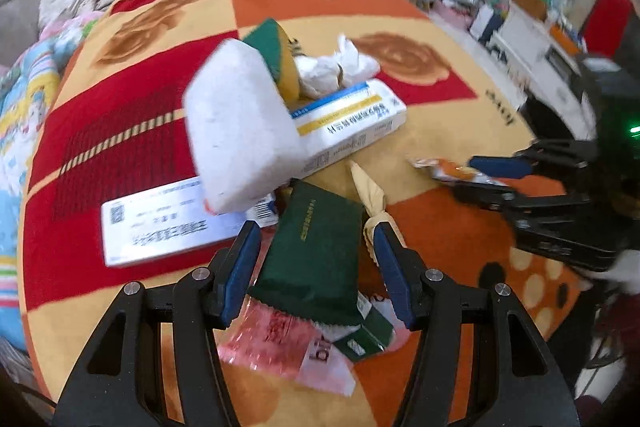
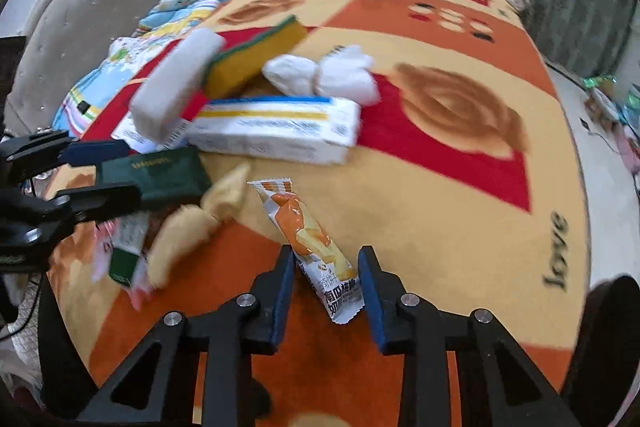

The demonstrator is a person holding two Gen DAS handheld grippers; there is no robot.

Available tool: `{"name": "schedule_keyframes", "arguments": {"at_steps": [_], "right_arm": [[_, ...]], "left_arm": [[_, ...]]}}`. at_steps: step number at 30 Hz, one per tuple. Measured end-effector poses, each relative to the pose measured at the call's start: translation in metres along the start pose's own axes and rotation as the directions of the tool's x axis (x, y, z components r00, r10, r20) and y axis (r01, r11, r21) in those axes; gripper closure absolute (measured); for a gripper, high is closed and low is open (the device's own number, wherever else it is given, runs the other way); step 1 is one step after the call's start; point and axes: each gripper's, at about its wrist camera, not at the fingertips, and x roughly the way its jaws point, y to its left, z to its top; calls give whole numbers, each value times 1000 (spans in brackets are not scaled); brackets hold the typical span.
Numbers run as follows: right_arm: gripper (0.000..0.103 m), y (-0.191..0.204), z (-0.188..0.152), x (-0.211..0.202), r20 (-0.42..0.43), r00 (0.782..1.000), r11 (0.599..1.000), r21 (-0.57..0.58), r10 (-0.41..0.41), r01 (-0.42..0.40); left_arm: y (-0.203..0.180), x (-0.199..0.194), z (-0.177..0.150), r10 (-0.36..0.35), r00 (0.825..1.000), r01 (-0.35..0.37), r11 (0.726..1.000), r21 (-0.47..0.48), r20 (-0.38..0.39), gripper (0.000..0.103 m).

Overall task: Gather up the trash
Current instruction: 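Grasp the dark green pouch with the left tool while the right tool lifts the wrapper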

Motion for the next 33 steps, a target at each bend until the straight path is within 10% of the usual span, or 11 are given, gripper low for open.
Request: {"name": "schedule_keyframes", "arguments": {"at_steps": [8,23,33], "right_arm": [[60,-2,3,-4,19,999,1000,10,26,-27],[79,-7,-8,-20,63,997,998,35,55,-57],[79,-19,-17,-50,104,992,994,76,76,-84]], "left_arm": [[-6,22,-1,57,997,-52,995,86,-55,53],[6,-39,8,-235,971,237,966,-99,33,67],[-31,-48,24,-230,971,235,969,-72,72,67]]}}
